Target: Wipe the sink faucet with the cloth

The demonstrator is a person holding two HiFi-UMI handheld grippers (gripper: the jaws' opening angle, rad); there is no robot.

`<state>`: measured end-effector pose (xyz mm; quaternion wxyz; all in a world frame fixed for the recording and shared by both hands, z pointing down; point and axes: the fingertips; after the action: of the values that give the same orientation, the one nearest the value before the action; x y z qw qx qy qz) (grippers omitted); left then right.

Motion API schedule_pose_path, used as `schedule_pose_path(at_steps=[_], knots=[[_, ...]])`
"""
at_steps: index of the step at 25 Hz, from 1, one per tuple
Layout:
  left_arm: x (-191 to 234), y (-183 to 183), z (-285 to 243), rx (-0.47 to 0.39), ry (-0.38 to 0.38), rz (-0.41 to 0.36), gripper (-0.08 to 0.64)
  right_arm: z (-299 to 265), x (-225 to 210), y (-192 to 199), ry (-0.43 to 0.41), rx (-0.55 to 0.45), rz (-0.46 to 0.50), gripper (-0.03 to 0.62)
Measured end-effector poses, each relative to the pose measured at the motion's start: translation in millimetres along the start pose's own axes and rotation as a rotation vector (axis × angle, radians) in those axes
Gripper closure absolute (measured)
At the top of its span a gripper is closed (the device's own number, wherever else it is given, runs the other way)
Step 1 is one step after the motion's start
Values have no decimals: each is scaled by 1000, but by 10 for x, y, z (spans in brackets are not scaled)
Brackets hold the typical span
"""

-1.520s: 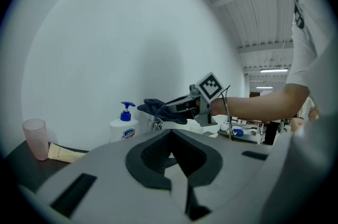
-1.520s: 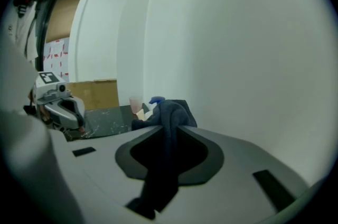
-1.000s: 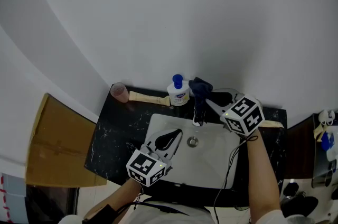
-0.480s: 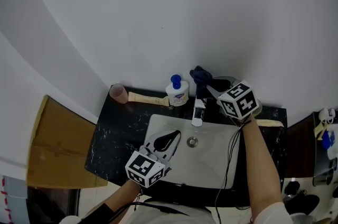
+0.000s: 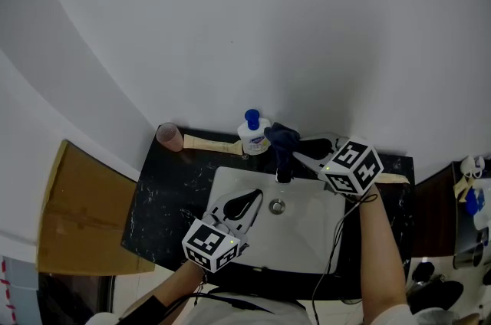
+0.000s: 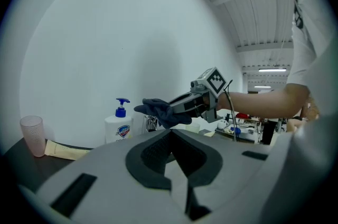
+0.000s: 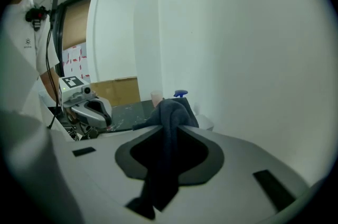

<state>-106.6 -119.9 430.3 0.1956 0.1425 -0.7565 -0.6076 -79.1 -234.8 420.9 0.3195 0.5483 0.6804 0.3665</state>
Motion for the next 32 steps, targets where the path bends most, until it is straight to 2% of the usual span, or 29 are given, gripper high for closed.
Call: schedule_pose_path(at_steps=[4,9,12,15,22,28,32], knots=[[-7,3,35,-1,-5,0,558,-59,-285,-44,70,-51,-61,512],[4,20,99,1,-16,3,558,-85,-714,-61,236,-89,-138,512],[-16,36,114,1,-13,5,558,-85,-767,-56,268,-91,-154,512],[-66,43,117,3,-7,4,558,-47,-654,-50,255,-87,-137,512],[-174,42,103,3,14,-1,558,62,-25,45,144,-71,-90,512],[-239,32,128,-3,25,1,558,81,486,180,125,-83,-23,512],[-252,48,163,-3,25,0,558,-15,727,331,93,-17,44,512]])
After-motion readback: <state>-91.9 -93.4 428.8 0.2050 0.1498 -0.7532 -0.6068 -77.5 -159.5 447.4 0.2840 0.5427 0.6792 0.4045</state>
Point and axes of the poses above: the fingertips, and each gripper's own axes: z backward along the fingers, x to its left, y out of its underside, and after that the axes turned 2 degrees about -z, right-handed
